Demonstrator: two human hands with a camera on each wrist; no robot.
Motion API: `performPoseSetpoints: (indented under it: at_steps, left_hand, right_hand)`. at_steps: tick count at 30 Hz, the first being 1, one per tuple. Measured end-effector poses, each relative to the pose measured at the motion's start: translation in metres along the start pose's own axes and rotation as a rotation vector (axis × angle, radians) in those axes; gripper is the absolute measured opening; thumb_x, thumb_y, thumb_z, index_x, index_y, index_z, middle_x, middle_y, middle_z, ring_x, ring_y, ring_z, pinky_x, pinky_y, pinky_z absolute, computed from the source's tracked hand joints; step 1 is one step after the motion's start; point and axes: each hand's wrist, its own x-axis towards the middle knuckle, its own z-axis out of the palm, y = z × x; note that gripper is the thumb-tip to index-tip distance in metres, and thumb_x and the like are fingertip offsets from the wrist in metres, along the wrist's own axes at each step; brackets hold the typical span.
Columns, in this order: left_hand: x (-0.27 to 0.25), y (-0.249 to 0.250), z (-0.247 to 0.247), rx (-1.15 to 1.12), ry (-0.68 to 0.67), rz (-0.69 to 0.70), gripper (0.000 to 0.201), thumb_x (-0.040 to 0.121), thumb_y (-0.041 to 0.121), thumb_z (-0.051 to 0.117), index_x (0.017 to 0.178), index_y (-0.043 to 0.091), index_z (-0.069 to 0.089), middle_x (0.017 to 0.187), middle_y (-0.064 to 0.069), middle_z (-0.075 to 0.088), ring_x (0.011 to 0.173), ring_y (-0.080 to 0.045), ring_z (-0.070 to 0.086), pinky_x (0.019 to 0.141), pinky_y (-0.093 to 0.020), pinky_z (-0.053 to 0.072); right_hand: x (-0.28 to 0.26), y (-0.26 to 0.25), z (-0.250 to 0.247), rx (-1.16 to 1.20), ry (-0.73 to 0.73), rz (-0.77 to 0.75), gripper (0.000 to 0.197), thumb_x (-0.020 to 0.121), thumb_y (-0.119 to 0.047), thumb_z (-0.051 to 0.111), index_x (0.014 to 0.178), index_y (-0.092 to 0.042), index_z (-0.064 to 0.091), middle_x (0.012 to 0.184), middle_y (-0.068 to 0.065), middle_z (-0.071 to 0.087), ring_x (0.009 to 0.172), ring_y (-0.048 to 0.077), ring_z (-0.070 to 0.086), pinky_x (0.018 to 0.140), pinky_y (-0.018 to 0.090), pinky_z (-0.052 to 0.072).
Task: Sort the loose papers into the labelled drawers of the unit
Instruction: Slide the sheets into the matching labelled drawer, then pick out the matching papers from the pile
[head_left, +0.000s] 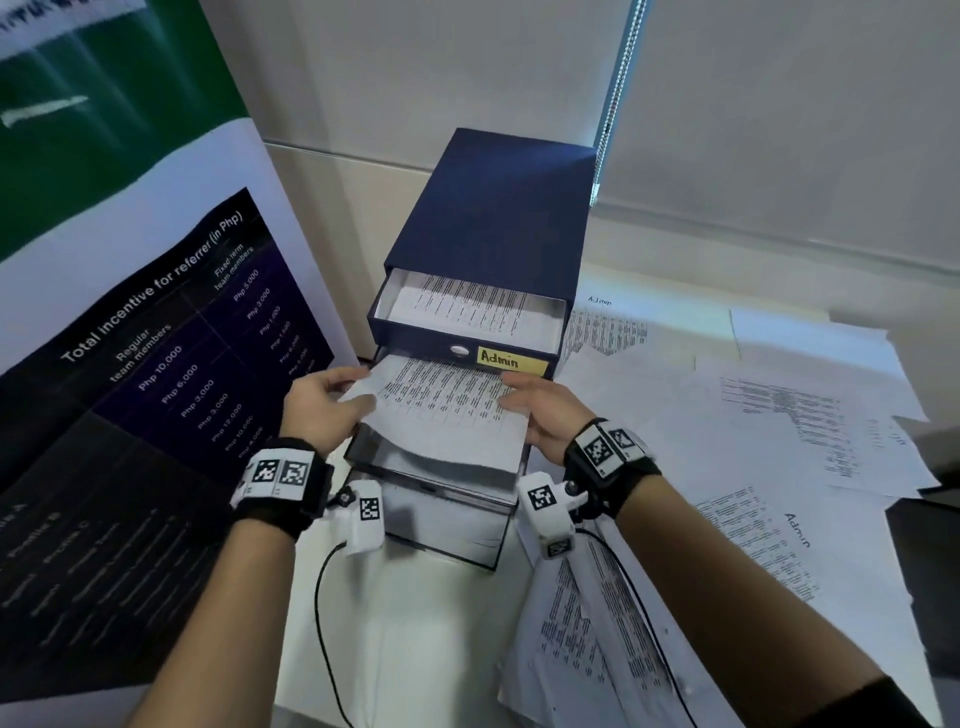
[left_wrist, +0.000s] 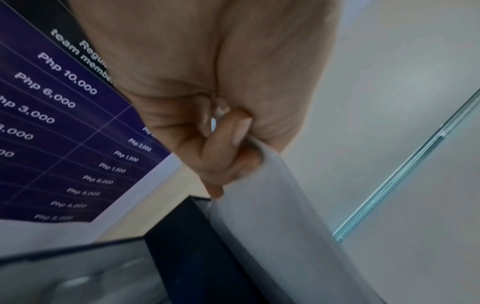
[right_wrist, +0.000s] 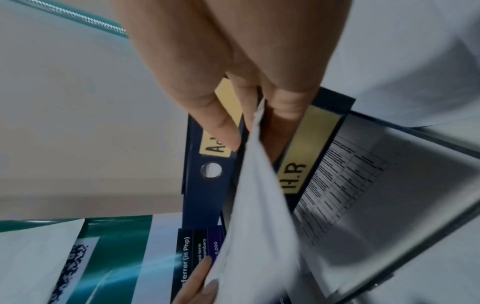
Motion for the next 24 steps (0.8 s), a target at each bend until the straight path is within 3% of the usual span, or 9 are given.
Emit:
performPoseSetpoints:
  at_steps: [5, 9, 11, 13, 16, 19, 21, 23, 24]
  left_hand:
    - [0.004, 0.005, 0.032, 0.014, 0.203, 0.098, 0.021, 0.088, 0.018, 0.069, 0.108, 0.019, 0.074, 0.108, -0.003, 0.071, 0.099, -0.02, 0.067, 0.089, -0.032, 0.055]
    - [-0.007, 0.007, 0.06, 0.415, 0.246, 0.425, 0.019, 0.09, 0.035, 0.068, 0.103, 0.022, 0.075, 0.117, -0.008, 0.056, 0.111, -0.027, 0.051, 0.098, -0.041, 0.042]
    - [-0.016, 0.008, 0.076, 0.595, 0.071, 0.59, 0.027, 0.095, 0.044, 0.056, 0.104, 0.027, 0.075, 0.115, 0.0, 0.063, 0.111, -0.022, 0.053, 0.099, -0.043, 0.034]
    - [-0.021, 0.003, 0.093, 0.729, -0.158, 0.614, 0.046, 0.099, 0.052, 0.034, 0.112, 0.029, 0.072, 0.113, 0.006, 0.07, 0.111, -0.019, 0.058, 0.103, -0.043, 0.027]
    - [-0.016, -0.004, 0.108, 0.88, -0.199, 0.552, 0.066, 0.097, 0.055, 0.014, 0.11, 0.027, 0.072, 0.115, 0.004, 0.072, 0.113, -0.023, 0.059, 0.103, -0.042, 0.025]
    - [-0.017, 0.001, 0.119, 0.899, -0.162, 0.512, 0.071, 0.095, 0.054, 0.012, 0.102, 0.024, 0.075, 0.116, 0.002, 0.071, 0.111, -0.026, 0.059, 0.103, -0.043, 0.027]
    - [-0.028, 0.012, 0.133, 0.785, -0.083, 0.577, 0.058, 0.097, 0.05, 0.025, 0.098, 0.021, 0.076, 0.11, 0.0, 0.07, 0.104, -0.025, 0.057, 0.097, -0.04, 0.03]
    - [-0.049, 0.023, 0.152, 0.598, -0.048, 0.757, 0.034, 0.098, 0.039, 0.046, 0.096, 0.02, 0.074, 0.101, 0.0, 0.066, 0.097, -0.021, 0.053, 0.087, -0.036, 0.033]
    - [-0.061, 0.028, 0.166, 0.518, -0.092, 0.863, 0.026, 0.098, 0.034, 0.052, 0.094, 0.019, 0.074, 0.095, 0.001, 0.064, 0.093, -0.019, 0.052, 0.083, -0.035, 0.035]
  right_hand:
    - [-0.026, 0.009, -0.008, -0.09, -0.188, 0.09, 0.033, 0.087, 0.002, 0.068, 0.119, -0.003, 0.064, 0.088, 0.014, 0.073, 0.066, 0.018, 0.071, 0.067, 0.031, 0.062]
    - [-0.007, 0.008, -0.012, 0.0, 0.012, 0.011, 0.034, 0.087, 0.009, 0.063, 0.121, 0.01, 0.061, 0.084, 0.018, 0.071, 0.055, 0.013, 0.067, 0.057, 0.02, 0.059]
    - [0.002, 0.001, -0.013, 0.06, 0.012, 0.018, 0.032, 0.089, 0.011, 0.058, 0.122, 0.01, 0.059, 0.091, 0.02, 0.073, 0.068, 0.019, 0.072, 0.067, 0.023, 0.061]
    - [0.005, -0.002, -0.018, 0.087, -0.08, 0.025, 0.032, 0.091, 0.012, 0.054, 0.122, 0.005, 0.06, 0.104, 0.023, 0.071, 0.089, 0.026, 0.073, 0.082, 0.029, 0.059]
    - [-0.008, -0.003, -0.038, 0.011, -0.164, -0.059, 0.026, 0.093, 0.006, 0.056, 0.118, 0.001, 0.062, 0.111, 0.023, 0.07, 0.098, 0.031, 0.07, 0.089, 0.035, 0.057]
    - [-0.025, 0.019, -0.097, -0.108, 0.047, -0.075, 0.024, 0.093, 0.0, 0.059, 0.116, 0.003, 0.064, 0.104, 0.021, 0.071, 0.084, 0.027, 0.07, 0.076, 0.031, 0.061]
    - [-0.039, 0.045, -0.153, -0.216, 0.271, 0.022, 0.026, 0.091, 0.0, 0.061, 0.117, 0.003, 0.064, 0.095, 0.019, 0.069, 0.073, 0.025, 0.064, 0.065, 0.029, 0.059]
    - [-0.05, 0.078, -0.212, -0.456, 0.508, 0.178, 0.031, 0.089, -0.006, 0.065, 0.12, -0.002, 0.065, 0.1, 0.017, 0.069, 0.075, 0.026, 0.064, 0.075, 0.035, 0.059]
    - [-0.053, 0.097, -0.244, -0.596, 0.615, 0.254, 0.038, 0.086, -0.013, 0.07, 0.123, -0.007, 0.063, 0.113, 0.017, 0.066, 0.086, 0.028, 0.065, 0.083, 0.038, 0.057]
